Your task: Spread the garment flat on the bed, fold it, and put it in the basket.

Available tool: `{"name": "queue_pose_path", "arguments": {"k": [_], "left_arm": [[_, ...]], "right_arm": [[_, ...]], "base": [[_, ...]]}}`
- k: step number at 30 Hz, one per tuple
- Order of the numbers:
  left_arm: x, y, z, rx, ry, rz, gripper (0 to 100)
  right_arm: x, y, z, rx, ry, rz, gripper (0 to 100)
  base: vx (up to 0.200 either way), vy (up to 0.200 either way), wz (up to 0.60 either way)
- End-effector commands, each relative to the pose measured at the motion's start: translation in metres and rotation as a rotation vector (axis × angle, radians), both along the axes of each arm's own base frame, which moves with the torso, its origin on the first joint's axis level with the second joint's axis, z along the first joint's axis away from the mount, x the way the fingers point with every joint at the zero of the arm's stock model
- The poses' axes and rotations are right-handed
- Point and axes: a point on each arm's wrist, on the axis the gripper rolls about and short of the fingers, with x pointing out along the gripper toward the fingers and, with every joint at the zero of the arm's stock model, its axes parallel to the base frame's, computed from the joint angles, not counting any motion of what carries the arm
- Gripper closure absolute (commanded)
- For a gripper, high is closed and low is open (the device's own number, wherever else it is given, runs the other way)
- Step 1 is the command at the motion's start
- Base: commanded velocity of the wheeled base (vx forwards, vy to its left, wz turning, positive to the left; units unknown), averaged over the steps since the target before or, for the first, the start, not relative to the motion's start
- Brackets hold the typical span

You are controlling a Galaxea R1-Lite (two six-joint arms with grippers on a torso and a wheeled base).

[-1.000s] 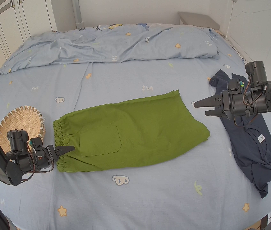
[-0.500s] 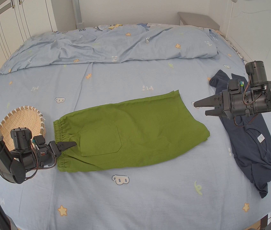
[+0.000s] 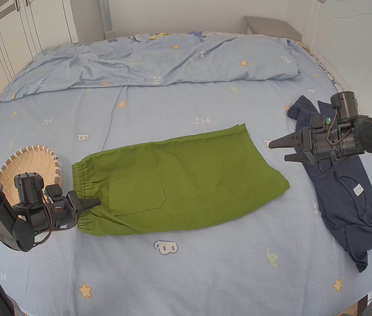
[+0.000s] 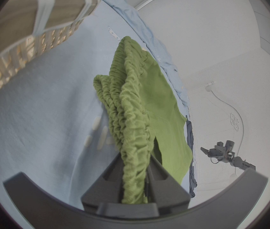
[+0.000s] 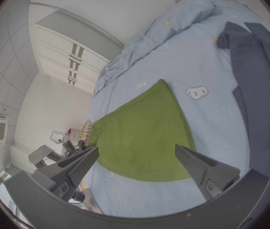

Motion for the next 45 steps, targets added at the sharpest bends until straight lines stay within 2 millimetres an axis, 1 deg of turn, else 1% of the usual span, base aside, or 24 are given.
{"name": "queue_pose_path", "arguments": {"k": [1,7,15,16,17,19,25,31,34,38,45], "left_arm": [[-0.004,-0.002,0.015,-0.006,-0.044,-0.003,100],[-0.004,-0.002,0.015,-0.006,-0.043,-0.003,100],[-0.005,-0.002,0.014,-0.007,-0.040,-0.004,100],[-0.005,-0.003,0.015,-0.007,-0.041,-0.007,100],[-0.005,-0.003,0.015,-0.007,-0.041,-0.007,100],[-0.005,-0.005,0.014,-0.007,-0.040,-0.014,100],[-0.005,-0.005,0.014,-0.007,-0.037,-0.015,100],[-0.006,-0.006,0.015,-0.007,-0.040,-0.017,100],[-0.006,-0.006,0.015,-0.007,-0.040,-0.017,100],[-0.006,-0.006,0.015,-0.007,-0.040,-0.017,100],[-0.007,-0.006,0.015,-0.007,-0.041,-0.017,100]], "right_arm": [[0.030,-0.014,-0.035,-0.015,0.097,-0.044,0],[0.043,-0.022,-0.055,-0.052,0.160,-0.031,0],[0.045,-0.020,-0.062,-0.061,0.213,-0.022,0],[0.047,-0.019,-0.069,-0.062,0.232,-0.019,0],[0.047,-0.018,-0.069,-0.063,0.232,-0.016,0],[0.050,-0.016,-0.077,-0.063,0.251,-0.011,0],[0.054,-0.015,-0.086,-0.070,0.306,0.004,0],[0.055,-0.014,-0.089,-0.064,0.333,0.041,0],[0.055,-0.015,-0.085,0.022,0.344,0.095,0],[0.056,-0.017,-0.079,0.079,0.363,0.125,0],[0.061,-0.022,-0.084,0.103,0.395,0.132,0]], "base": [[0.000,0.000,0.00],[0.000,0.000,0.00],[0.000,0.000,0.00],[0.000,0.000,0.00],[0.000,0.000,0.00],[0.000,0.000,0.00],[0.000,0.000,0.00],[0.000,0.000,0.00],[0.000,0.000,0.00],[0.000,0.000,0.00],[0.000,0.000,0.00]]}}
